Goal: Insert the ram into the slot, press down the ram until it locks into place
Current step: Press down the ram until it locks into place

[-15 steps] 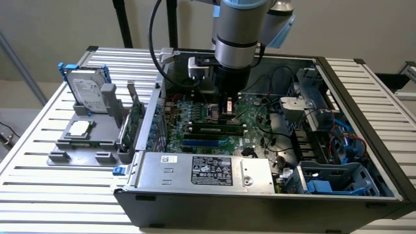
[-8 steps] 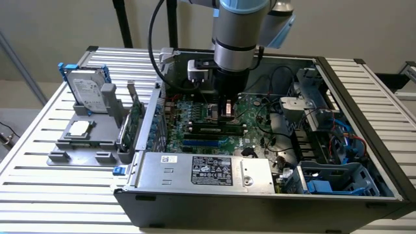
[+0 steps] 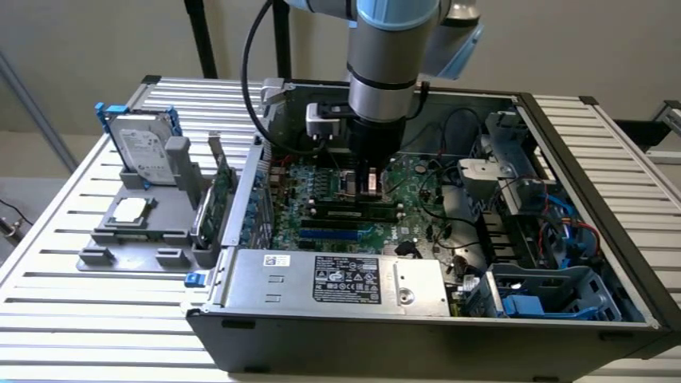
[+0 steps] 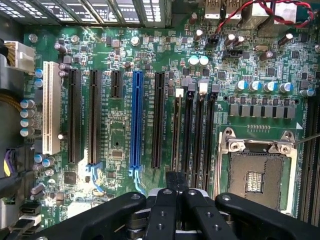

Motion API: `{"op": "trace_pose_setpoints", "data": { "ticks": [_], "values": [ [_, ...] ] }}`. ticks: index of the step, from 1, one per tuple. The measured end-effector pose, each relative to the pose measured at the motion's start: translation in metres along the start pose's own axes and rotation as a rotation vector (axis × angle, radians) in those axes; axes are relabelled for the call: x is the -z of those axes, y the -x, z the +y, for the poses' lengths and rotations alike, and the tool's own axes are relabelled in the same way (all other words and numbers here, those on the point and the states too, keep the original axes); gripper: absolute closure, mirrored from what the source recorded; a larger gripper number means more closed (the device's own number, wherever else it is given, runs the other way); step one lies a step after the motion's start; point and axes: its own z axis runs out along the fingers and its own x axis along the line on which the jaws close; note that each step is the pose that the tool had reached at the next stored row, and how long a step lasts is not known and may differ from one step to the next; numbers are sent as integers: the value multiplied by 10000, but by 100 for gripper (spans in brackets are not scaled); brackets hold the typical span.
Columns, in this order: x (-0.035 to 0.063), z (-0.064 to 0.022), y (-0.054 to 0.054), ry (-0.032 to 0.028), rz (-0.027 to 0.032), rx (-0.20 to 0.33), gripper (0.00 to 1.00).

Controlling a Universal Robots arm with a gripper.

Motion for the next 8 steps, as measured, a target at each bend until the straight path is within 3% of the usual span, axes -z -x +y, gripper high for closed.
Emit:
{"op": "trace_pose_setpoints", "data": {
  "ticks": [3,8],
  "values": [
    [36,1,3,0,-36,-1,89],
    [264,2,-9,19,-22,2,89]
  ]
}}
